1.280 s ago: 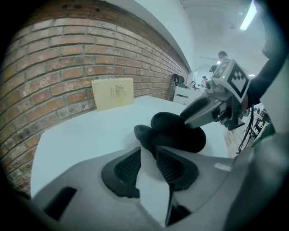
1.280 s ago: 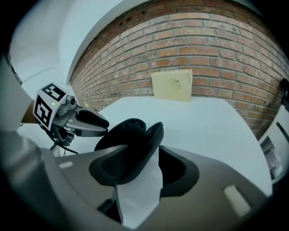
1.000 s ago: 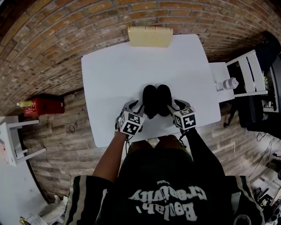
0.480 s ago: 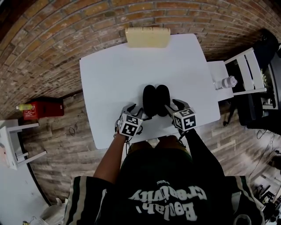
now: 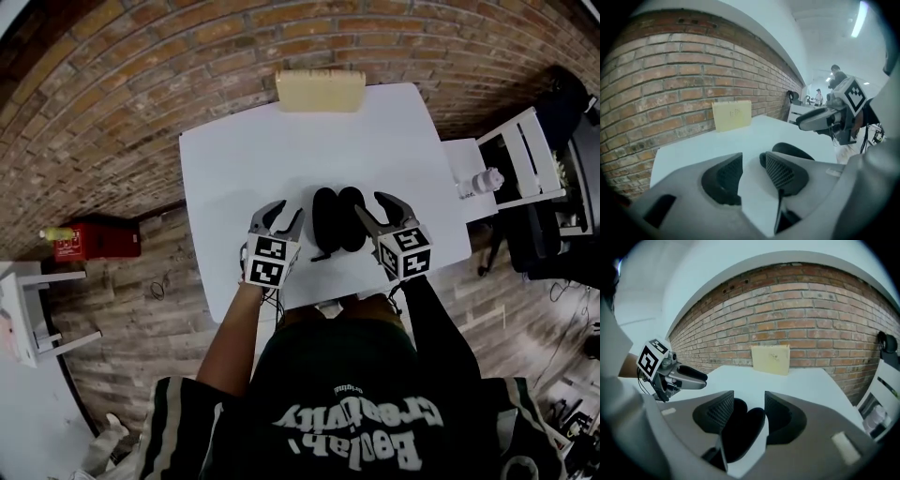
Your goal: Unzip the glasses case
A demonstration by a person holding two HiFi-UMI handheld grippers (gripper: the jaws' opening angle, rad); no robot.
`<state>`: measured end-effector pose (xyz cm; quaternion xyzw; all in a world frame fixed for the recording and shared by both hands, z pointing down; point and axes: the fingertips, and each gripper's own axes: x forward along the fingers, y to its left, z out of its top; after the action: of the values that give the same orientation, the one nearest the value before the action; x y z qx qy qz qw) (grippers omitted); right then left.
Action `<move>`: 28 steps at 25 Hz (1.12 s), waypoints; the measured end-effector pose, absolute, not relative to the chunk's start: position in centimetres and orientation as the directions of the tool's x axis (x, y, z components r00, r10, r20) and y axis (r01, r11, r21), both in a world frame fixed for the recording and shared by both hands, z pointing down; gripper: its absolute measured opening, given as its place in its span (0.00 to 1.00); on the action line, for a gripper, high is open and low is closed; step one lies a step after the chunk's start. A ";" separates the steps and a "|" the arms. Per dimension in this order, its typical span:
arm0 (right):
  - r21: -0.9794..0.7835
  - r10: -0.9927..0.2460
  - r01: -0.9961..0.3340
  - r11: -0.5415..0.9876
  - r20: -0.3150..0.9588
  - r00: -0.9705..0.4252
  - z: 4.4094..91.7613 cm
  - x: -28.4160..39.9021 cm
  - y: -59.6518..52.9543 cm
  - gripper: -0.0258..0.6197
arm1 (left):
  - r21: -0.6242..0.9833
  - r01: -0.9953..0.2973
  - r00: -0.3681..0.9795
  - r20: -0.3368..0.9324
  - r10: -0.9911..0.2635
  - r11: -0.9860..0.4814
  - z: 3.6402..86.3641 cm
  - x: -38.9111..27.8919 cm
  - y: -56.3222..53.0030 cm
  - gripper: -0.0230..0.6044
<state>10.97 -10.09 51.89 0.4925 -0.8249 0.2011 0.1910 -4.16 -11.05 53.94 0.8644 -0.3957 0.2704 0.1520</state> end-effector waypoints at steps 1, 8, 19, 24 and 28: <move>-0.129 -0.751 -0.891 0.436 0.494 -0.439 50.7 10.9 -10.4 0.38 | 0.045 -0.770 0.545 0.566 -0.619 -0.636 52.8 -4.3 -11.5 0.29; -0.045 -0.853 -0.910 0.412 0.333 -0.402 41.7 11.2 -12.3 0.38 | 0.045 -0.787 0.579 0.398 -0.711 -0.616 44.2 -5.0 -13.9 0.30; 0.065 -0.928 -0.933 0.354 0.144 -0.342 31.7 11.7 -11.2 0.38 | -0.060 -0.776 0.621 0.095 -0.778 -0.628 29.9 -5.2 -14.7 0.31; 0.101 -0.944 -0.939 0.329 0.066 -0.323 28.1 11.7 -10.1 0.38 | -0.074 -0.778 0.624 0.021 -0.781 -0.624 26.6 -5.7 -13.8 0.31; 0.117 -0.952 -0.944 0.307 0.039 -0.305 27.2 11.6 -9.0 0.35 | -0.102 -0.778 0.625 -0.012 -0.781 -0.620 25.4 -5.8 -12.9 0.31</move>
<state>11.60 -8.99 27.18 0.5874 -0.8069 -0.0361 0.0501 -5.80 -12.85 25.41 0.9000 -0.4329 0.0168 -0.0486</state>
